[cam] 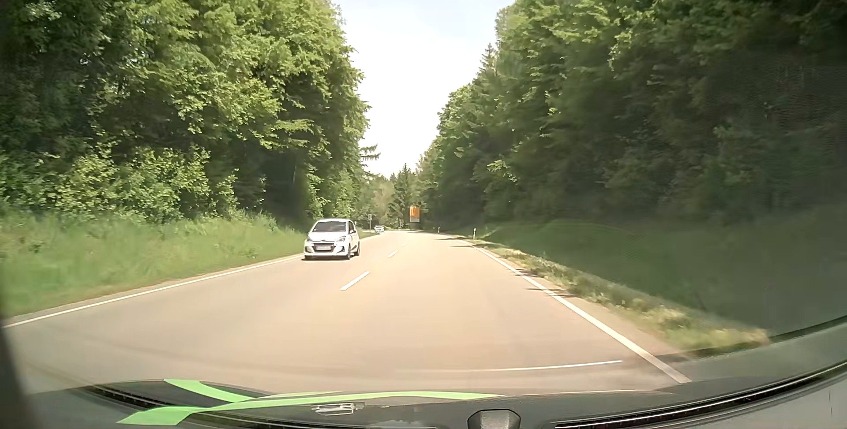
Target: Follow the waypoints while adhering to traffic rules and regulations
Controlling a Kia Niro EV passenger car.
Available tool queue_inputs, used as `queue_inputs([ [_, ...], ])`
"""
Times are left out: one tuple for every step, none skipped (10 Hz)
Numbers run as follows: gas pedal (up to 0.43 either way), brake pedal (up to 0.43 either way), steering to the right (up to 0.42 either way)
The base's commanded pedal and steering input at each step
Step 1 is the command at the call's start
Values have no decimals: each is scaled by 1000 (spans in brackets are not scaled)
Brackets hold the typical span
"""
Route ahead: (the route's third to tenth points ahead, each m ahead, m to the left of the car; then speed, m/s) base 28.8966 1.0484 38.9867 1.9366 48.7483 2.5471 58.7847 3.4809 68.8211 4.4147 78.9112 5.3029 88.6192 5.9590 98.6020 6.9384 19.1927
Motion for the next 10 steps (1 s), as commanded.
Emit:
queue_inputs([
  [157, 0, -10],
  [130, 0, -10],
  [130, 0, -10],
  [130, 0, -10],
  [130, 0, -10],
  [130, 0, -10],
  [130, 0, -10],
  [130, 0, -10],
  [130, 0, -10],
  [130, 0, -10],
])
